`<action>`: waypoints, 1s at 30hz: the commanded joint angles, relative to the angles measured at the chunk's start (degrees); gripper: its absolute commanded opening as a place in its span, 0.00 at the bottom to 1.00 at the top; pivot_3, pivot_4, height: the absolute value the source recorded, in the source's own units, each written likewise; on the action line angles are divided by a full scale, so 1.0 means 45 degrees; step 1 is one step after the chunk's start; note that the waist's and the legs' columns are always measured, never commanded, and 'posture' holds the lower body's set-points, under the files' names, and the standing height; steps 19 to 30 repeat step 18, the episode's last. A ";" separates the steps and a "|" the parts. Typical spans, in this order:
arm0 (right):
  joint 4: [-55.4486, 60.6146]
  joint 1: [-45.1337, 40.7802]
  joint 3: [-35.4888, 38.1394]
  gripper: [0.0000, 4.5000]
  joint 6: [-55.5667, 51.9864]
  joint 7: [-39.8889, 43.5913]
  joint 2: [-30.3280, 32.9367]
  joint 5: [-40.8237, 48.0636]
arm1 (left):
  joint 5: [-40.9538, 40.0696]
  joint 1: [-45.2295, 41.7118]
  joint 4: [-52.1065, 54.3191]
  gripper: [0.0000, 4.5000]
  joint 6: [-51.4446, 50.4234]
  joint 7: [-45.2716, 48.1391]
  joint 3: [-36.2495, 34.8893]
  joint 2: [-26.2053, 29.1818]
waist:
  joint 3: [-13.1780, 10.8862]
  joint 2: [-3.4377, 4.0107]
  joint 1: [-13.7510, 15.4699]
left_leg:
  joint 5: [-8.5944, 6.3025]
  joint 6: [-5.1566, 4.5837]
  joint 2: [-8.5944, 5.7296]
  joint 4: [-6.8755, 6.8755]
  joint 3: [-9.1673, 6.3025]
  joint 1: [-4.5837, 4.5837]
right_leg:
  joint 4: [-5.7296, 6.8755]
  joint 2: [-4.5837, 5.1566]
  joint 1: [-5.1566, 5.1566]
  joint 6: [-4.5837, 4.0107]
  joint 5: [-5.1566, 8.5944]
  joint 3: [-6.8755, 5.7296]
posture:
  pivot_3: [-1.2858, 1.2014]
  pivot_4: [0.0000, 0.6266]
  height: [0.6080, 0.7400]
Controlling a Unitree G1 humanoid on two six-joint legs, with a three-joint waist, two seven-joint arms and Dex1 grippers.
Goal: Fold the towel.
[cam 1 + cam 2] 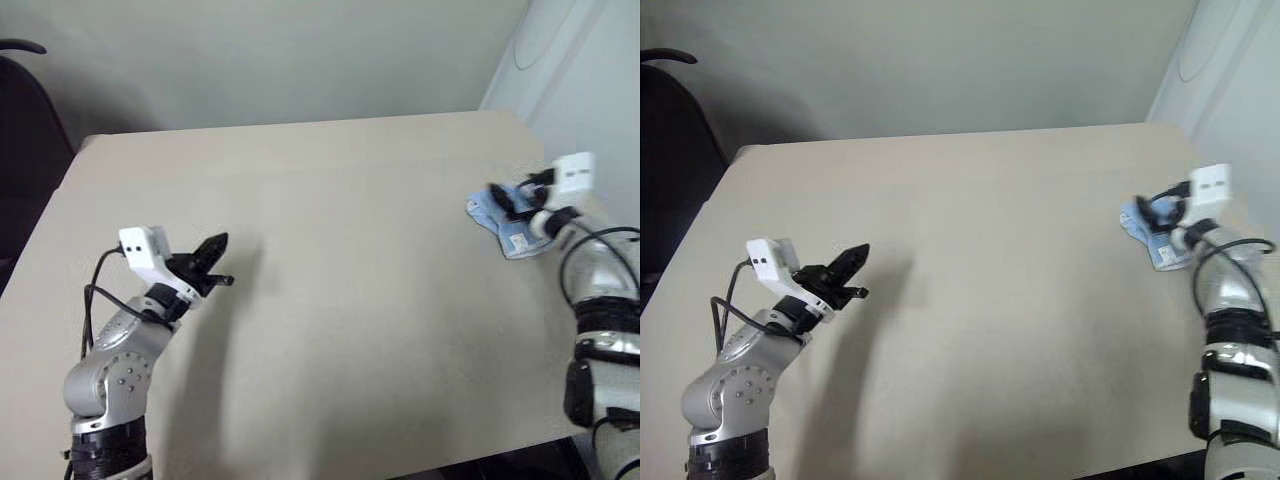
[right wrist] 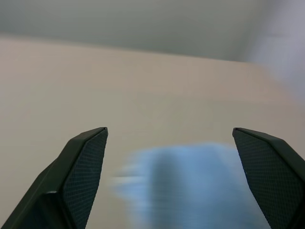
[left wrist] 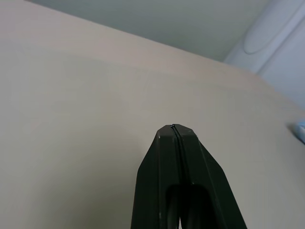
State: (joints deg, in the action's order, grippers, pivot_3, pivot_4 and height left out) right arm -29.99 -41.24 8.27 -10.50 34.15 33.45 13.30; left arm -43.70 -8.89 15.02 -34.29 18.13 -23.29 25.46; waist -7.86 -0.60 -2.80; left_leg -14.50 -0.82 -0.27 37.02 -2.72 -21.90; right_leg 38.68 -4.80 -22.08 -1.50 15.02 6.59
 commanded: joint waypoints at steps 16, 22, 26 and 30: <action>0.1848 0.0300 -0.2550 0.99 -0.0714 0.2261 -0.4173 0.0534 | 0.3046 0.3324 0.1899 0.00 0.2866 0.1360 0.0110 0.0822 | 0.0003 -0.0006 0.0242 | 0.0007 0.0029 -0.0006 0.0029 -0.0036 -0.0048 | -0.0160 0.0023 0.0044 0.0004 -0.0043 -0.0032 | 0.52 0.24 1.00; 0.1811 0.0404 -0.2540 0.99 -0.0640 0.2210 -0.4212 0.0476 | 0.3078 0.3177 0.1821 0.00 0.2784 0.1336 0.0143 0.0832 | 0.0003 -0.0007 0.0240 | 0.0008 0.0031 -0.0001 0.0024 -0.0039 -0.0039 | -0.0151 0.0016 0.0046 -0.0005 -0.0047 -0.0033 | 0.52 0.24 1.00; 0.1811 0.0404 -0.2540 0.99 -0.0640 0.2210 -0.4212 0.0476 | 0.3078 0.3177 0.1821 0.00 0.2784 0.1336 0.0143 0.0832 | 0.0003 -0.0007 0.0240 | 0.0008 0.0031 -0.0001 0.0024 -0.0039 -0.0039 | -0.0151 0.0016 0.0046 -0.0005 -0.0047 -0.0033 | 0.52 0.24 1.00; 0.1811 0.0404 -0.2540 0.99 -0.0640 0.2210 -0.4212 0.0476 | 0.3078 0.3177 0.1821 0.00 0.2784 0.1336 0.0143 0.0832 | 0.0003 -0.0007 0.0240 | 0.0008 0.0031 -0.0001 0.0024 -0.0039 -0.0039 | -0.0151 0.0016 0.0046 -0.0005 -0.0047 -0.0033 | 0.52 0.24 1.00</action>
